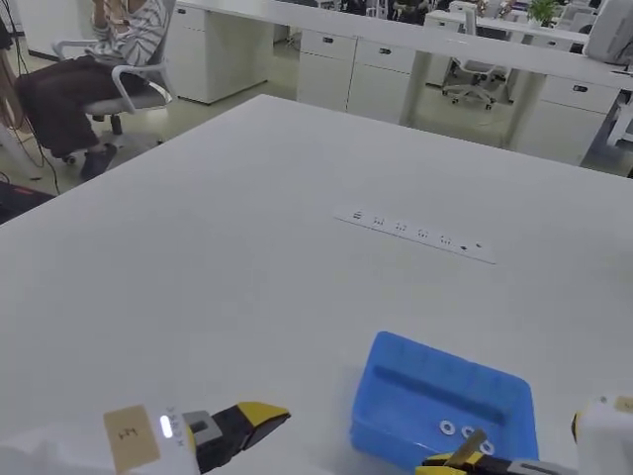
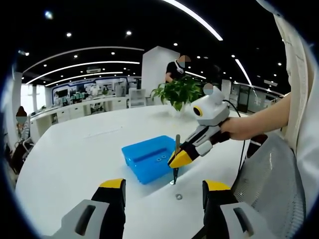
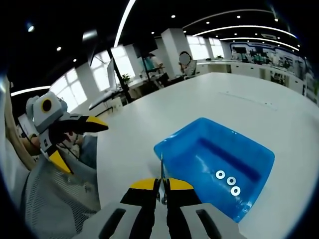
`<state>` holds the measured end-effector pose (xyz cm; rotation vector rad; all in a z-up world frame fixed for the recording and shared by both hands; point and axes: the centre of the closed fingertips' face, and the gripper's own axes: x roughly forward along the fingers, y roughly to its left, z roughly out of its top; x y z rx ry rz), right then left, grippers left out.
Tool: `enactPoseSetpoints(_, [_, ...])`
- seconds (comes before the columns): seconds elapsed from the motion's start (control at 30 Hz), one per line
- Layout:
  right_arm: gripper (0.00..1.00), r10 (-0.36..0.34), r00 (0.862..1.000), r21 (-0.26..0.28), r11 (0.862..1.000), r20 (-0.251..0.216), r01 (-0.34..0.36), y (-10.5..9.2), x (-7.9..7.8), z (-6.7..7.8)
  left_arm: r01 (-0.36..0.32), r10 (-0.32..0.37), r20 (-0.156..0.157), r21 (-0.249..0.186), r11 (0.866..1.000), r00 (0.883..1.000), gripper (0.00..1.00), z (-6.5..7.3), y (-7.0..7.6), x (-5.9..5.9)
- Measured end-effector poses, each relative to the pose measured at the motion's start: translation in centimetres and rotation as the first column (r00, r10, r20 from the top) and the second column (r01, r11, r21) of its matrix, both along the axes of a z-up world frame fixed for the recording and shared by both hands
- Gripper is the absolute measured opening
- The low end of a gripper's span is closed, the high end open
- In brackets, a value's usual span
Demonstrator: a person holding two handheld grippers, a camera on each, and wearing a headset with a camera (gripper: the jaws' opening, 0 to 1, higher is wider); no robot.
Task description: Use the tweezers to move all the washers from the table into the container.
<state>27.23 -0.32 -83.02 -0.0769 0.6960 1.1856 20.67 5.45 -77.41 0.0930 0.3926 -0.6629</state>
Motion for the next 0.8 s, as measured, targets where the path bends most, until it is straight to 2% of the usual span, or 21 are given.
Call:
enactPoseSetpoints(0.33, [0.04,0.007,1.000,-0.003,1.000,0.013,-0.007,0.2,0.3,0.2,-0.002,0.002,-0.001,0.001,1.000,1.000,0.62,0.0,0.1,0.1])
enactPoseSetpoints(0.5, [0.04,0.034,0.999,-0.015,0.999,0.011,-0.034,0.3,-0.4,-0.1,-0.002,0.002,-0.001,0.000,1.000,1.000,0.62,0.0,0.1,0.1])
enactPoseSetpoints(0.63, [0.04,0.095,0.993,-0.050,0.995,0.069,-0.092,0.5,-1.0,-0.1,-0.002,0.002,0.000,0.001,1.000,1.000,0.62,0.0,0.0,0.1])
enactPoseSetpoints(0.8, [0.04,0.149,0.982,-0.078,0.987,0.117,-0.140,0.8,-1.8,-0.1,-0.002,0.002,0.000,0.002,1.000,1.000,0.62,0.0,0.0,0.1])
